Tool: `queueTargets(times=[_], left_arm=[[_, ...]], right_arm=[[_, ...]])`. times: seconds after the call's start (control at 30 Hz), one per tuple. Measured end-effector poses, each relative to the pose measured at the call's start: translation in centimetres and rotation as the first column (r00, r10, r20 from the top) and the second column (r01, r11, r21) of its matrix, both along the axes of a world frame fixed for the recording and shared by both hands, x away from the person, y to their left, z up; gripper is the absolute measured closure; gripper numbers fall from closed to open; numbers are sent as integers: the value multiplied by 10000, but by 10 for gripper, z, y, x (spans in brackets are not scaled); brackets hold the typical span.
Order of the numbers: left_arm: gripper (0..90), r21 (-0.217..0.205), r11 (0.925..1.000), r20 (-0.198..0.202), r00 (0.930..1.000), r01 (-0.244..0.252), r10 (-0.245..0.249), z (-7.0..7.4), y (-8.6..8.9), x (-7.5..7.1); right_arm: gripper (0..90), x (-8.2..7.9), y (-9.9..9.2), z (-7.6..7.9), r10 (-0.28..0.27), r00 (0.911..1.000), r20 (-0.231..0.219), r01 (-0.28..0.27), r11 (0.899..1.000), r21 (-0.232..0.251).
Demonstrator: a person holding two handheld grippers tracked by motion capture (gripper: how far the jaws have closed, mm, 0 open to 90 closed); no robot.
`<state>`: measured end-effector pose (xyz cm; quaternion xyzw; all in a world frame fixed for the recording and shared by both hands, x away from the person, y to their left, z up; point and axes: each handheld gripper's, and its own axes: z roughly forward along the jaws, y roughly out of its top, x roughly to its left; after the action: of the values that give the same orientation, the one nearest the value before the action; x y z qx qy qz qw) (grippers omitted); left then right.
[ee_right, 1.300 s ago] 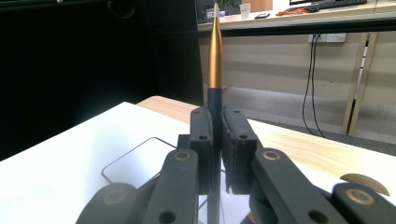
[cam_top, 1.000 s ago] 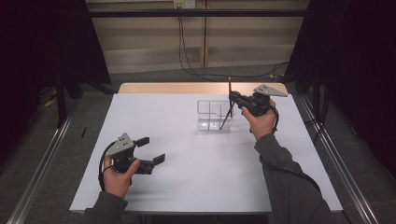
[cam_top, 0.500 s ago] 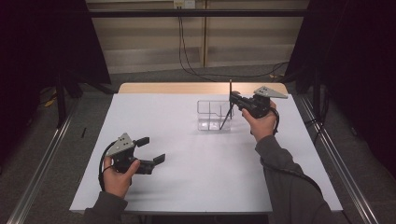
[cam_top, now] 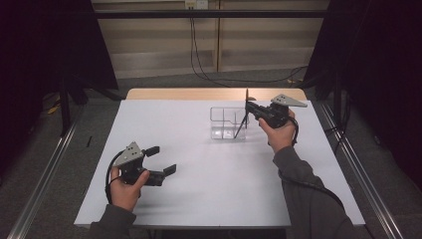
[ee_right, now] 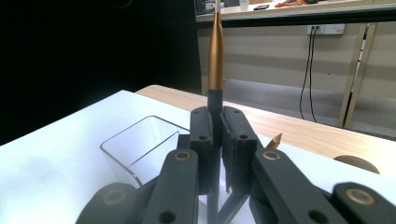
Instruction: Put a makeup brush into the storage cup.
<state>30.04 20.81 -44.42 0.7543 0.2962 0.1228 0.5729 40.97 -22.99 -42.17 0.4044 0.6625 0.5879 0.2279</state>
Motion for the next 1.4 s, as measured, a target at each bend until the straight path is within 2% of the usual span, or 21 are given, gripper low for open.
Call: queueTargets(times=[0.77, 1.3, 1.4], left_arm=[[46, 40, 9999, 35, 9999, -120, 120, 1, 0, 0], [46, -4, 10000, -5, 10000, -19, 19, 1, 0, 0], [46, 93, 10000, 31, 10000, -23, 23, 1, 0, 0]], right_arm=[[839, -3, 1, -7, 74, 9999, -94, -75, 9999, -139], [839, -4, 1, -10, 74, 9998, -187, -77, 9999, -152], [839, -4, 0, -10, 83, 9998, -161, -86, 9998, -187]])
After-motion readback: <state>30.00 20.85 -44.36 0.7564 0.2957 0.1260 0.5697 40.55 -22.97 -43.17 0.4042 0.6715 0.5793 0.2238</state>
